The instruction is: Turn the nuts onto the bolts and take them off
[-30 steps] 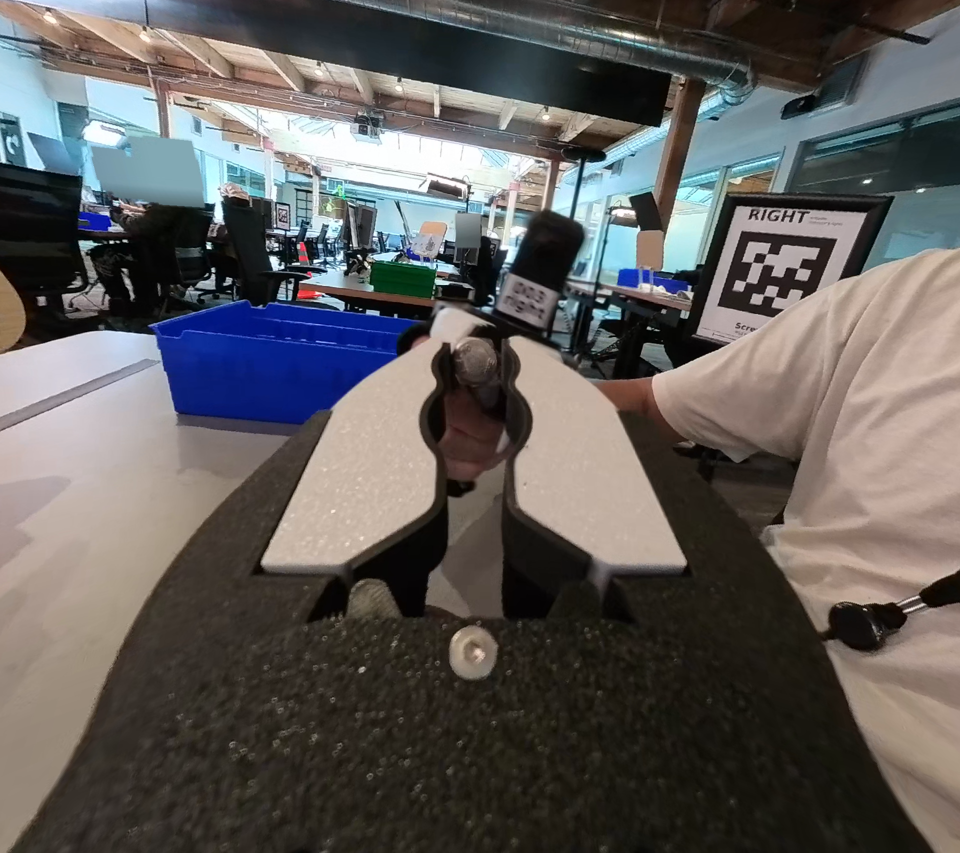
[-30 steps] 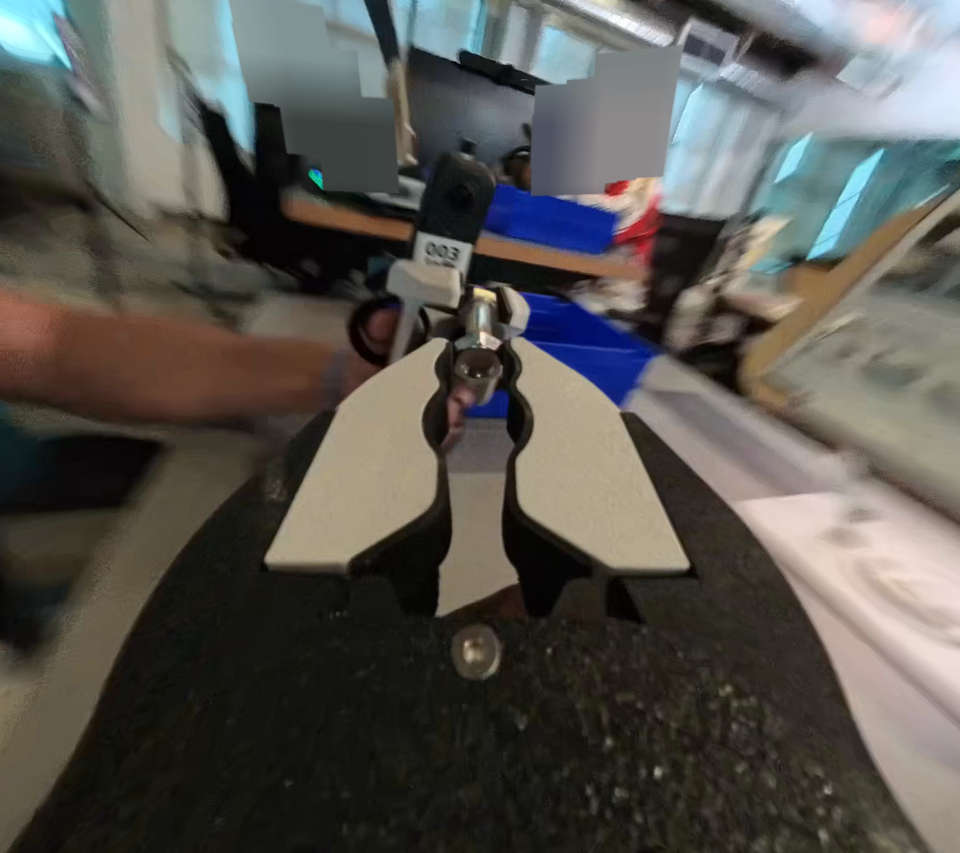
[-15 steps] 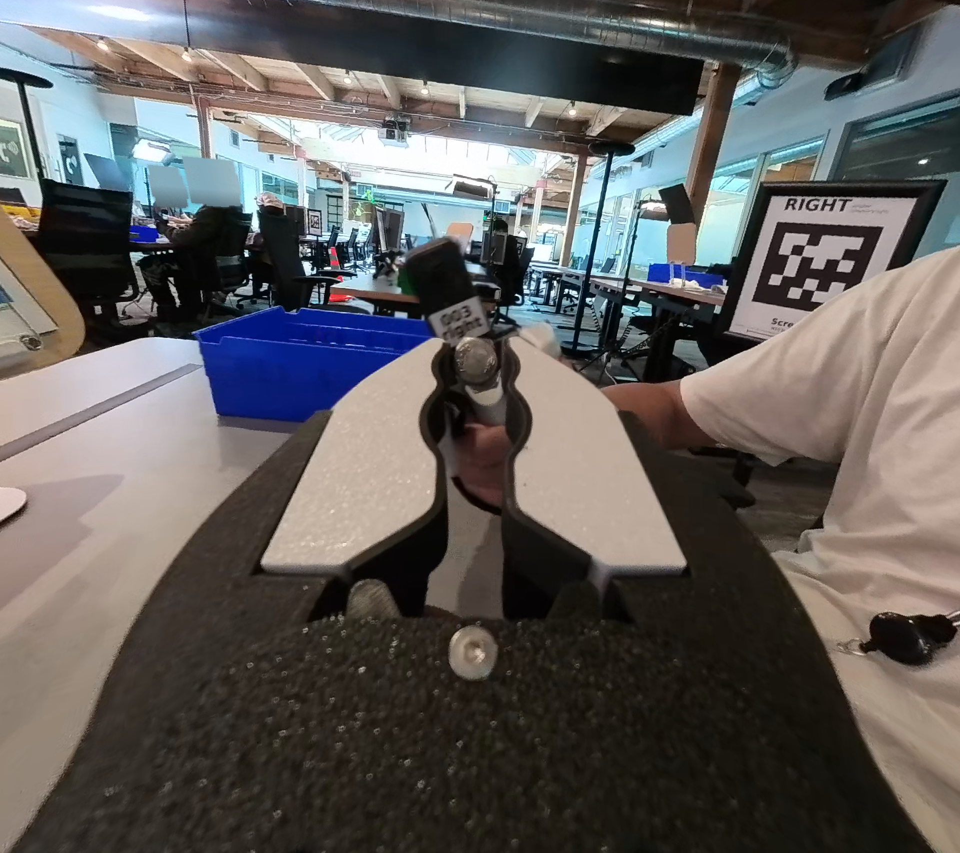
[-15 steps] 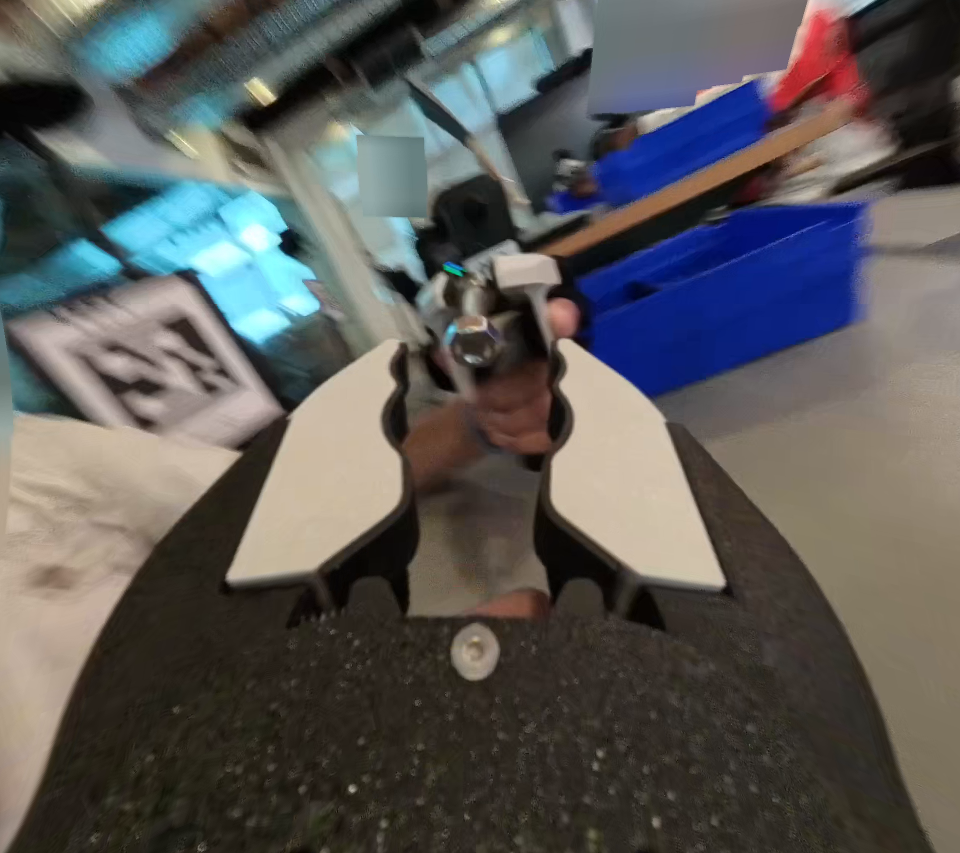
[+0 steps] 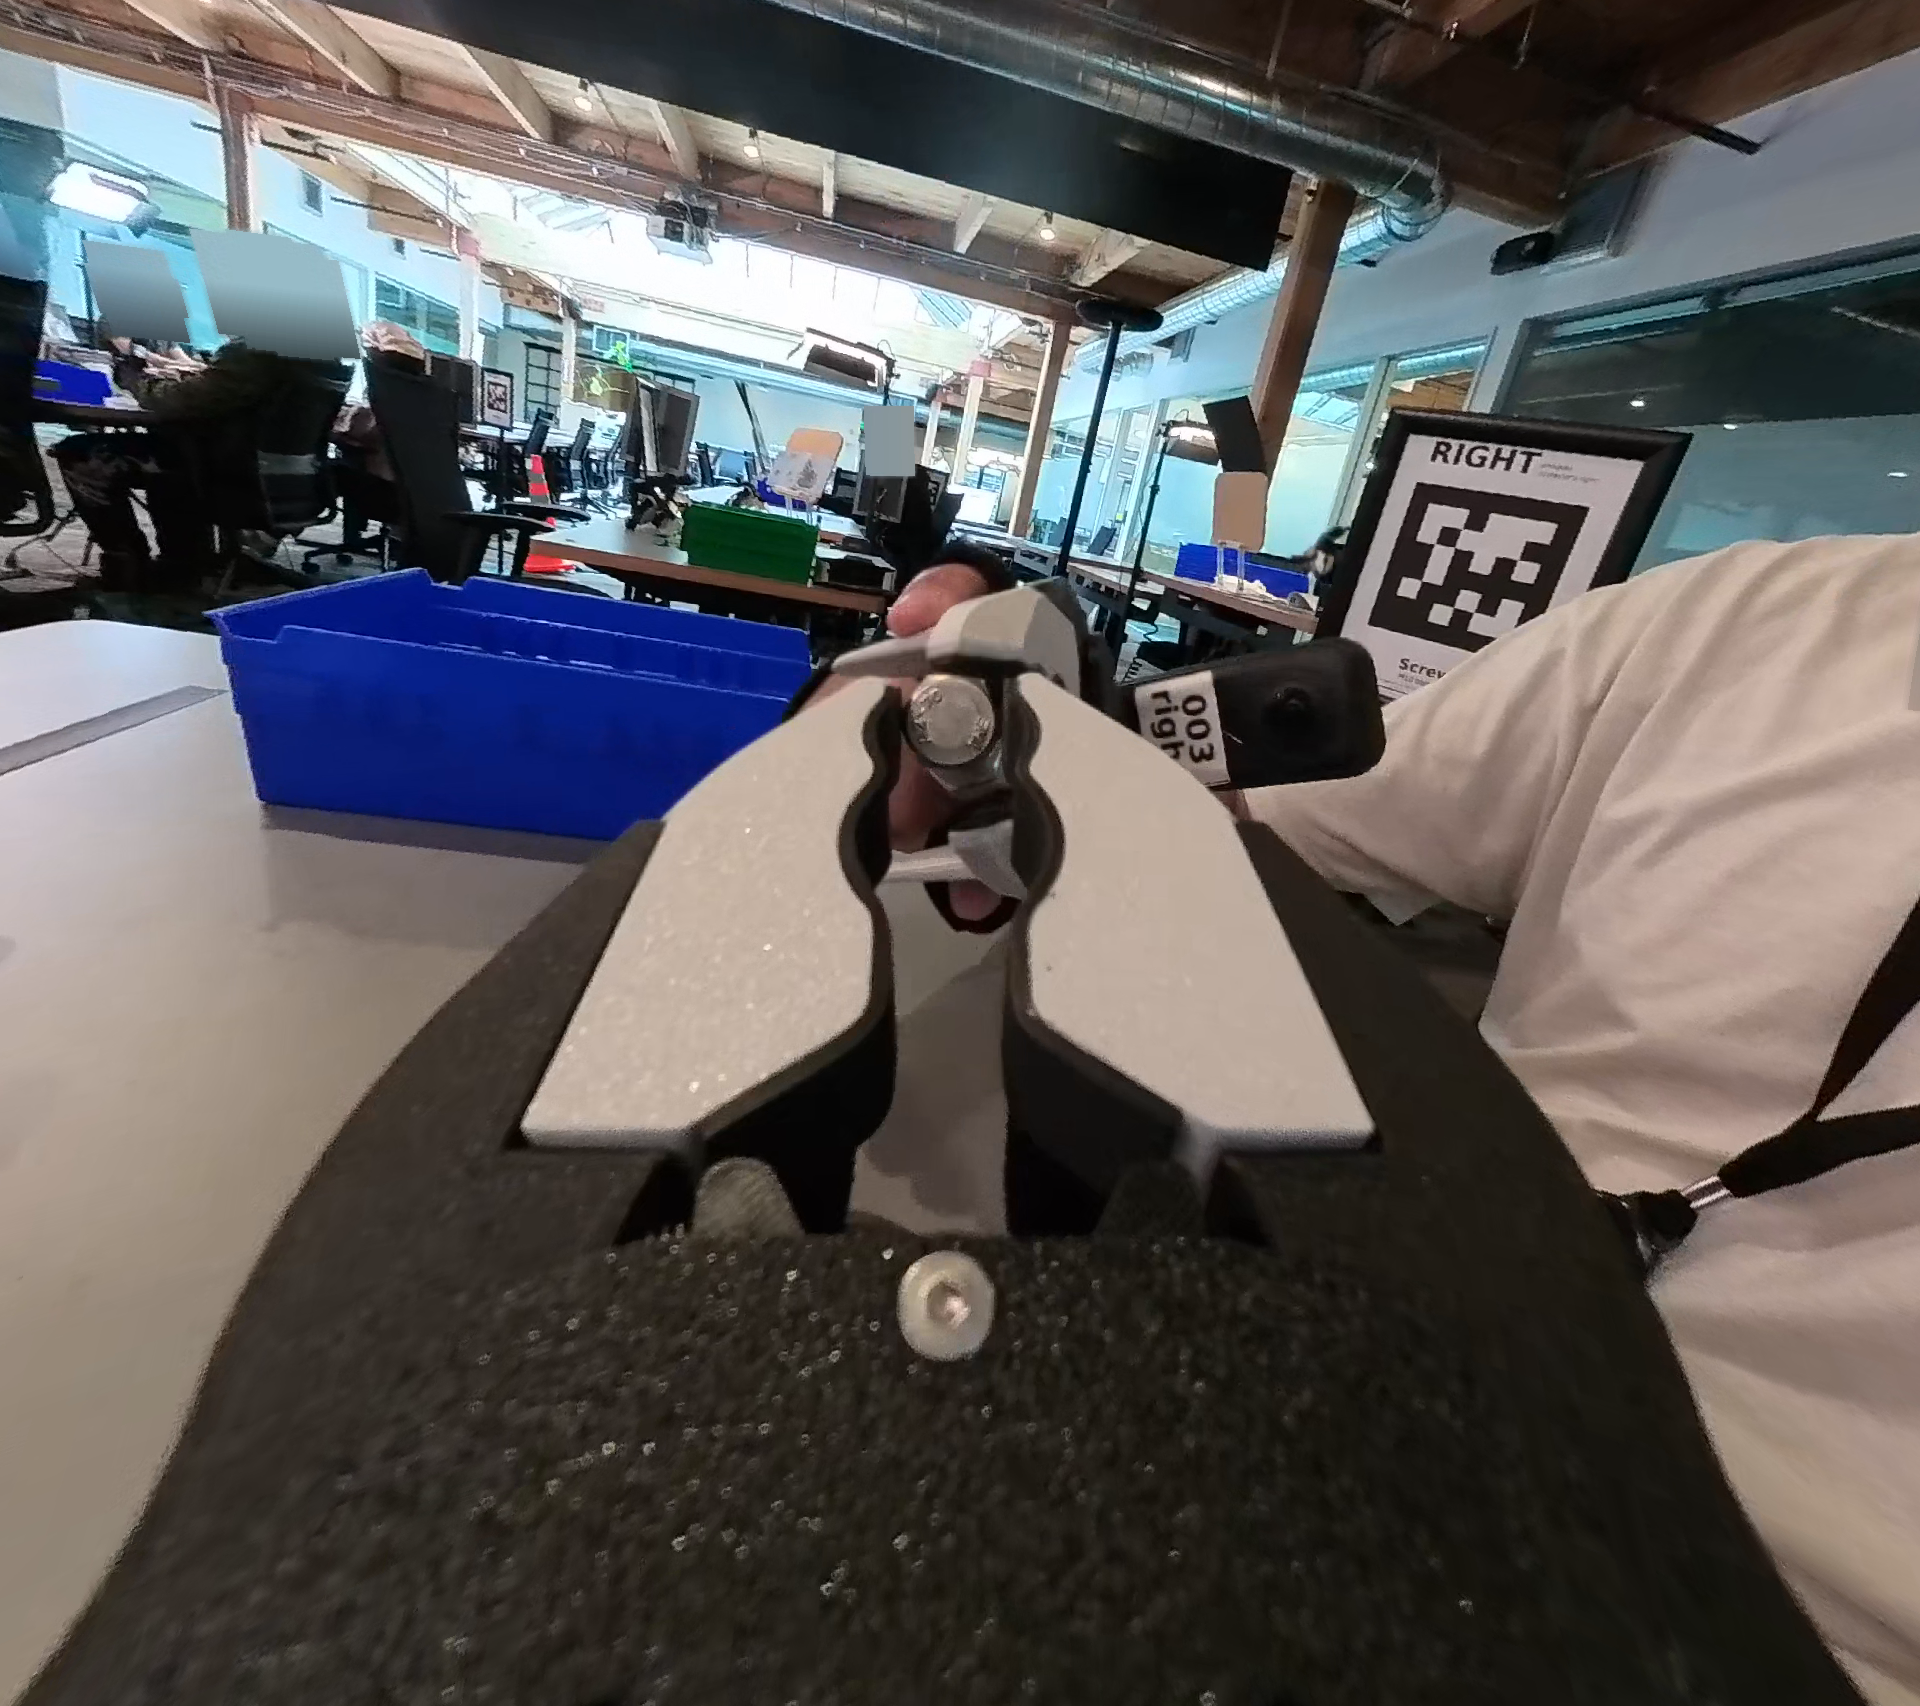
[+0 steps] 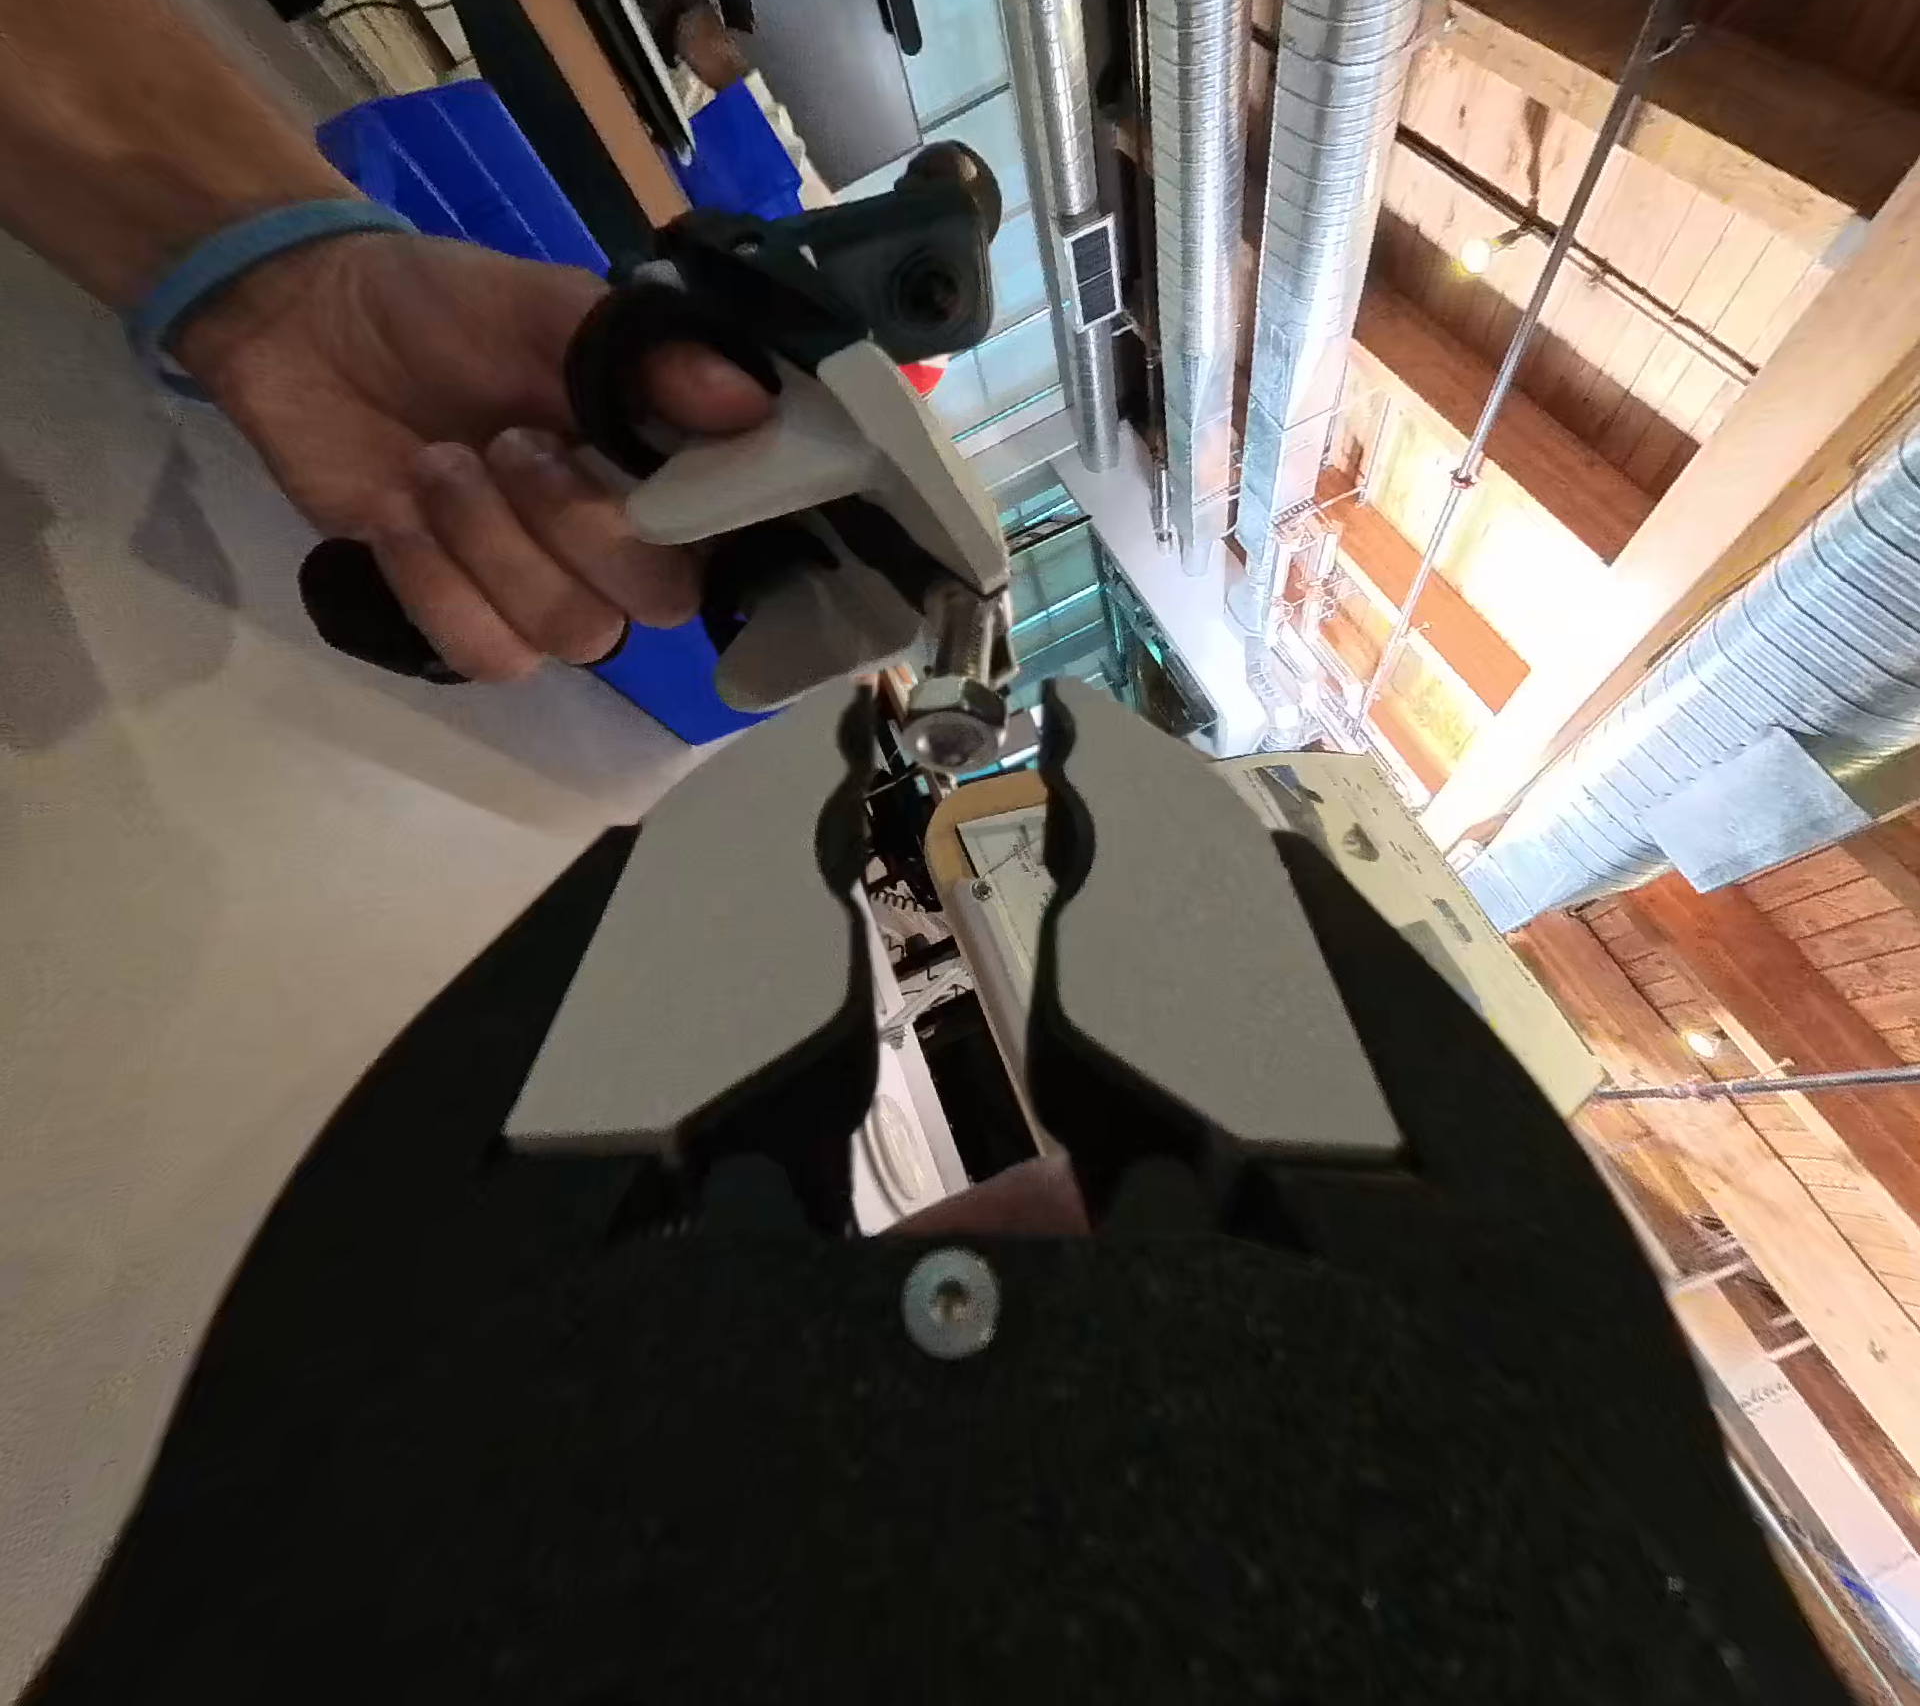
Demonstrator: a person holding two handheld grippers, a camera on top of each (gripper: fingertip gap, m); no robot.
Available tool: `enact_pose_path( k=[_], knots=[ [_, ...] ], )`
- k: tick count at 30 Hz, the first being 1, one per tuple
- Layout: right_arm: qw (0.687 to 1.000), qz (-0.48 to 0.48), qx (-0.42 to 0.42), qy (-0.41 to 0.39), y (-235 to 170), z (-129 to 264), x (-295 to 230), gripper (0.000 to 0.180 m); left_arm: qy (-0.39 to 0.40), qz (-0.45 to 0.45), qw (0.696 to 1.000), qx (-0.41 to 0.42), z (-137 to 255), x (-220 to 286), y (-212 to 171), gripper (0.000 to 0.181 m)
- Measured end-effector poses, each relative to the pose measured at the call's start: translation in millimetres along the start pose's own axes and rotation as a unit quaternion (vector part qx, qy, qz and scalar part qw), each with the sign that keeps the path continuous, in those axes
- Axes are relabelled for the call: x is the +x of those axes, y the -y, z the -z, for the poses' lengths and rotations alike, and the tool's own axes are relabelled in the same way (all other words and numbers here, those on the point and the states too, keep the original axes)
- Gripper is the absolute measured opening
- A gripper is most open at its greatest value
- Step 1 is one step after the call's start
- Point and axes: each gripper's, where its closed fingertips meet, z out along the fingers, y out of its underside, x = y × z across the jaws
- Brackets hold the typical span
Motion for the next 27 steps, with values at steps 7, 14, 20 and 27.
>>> enact_pose_path(
  k=[7,14,20,27],
  knots=[
    [0.933,-0.34,0.048,0.108,5.4,0.9,1.6,0.018,0.005,-0.027,1.0,-0.003,-1.2,3.6,1.5,0.018],
    [0.503,-0.817,0.122,0.255,0.5,-5.8,5.7,0.018,0.051,-0.059,0.997,-0.001,2.5,-8.5,3.9,0.018],
    [0.466,-0.845,0.116,0.236,-1.7,-10.0,5.0,0.024,0.064,-0.059,0.996,0.0,6.4,-14.5,5.2,0.018],
    [0.912,-0.399,0.006,0.098,-12.6,3.8,2.1,0.053,0.044,-0.029,0.998,0.015,5.8,-12.1,7.0,0.018]
  ],
)
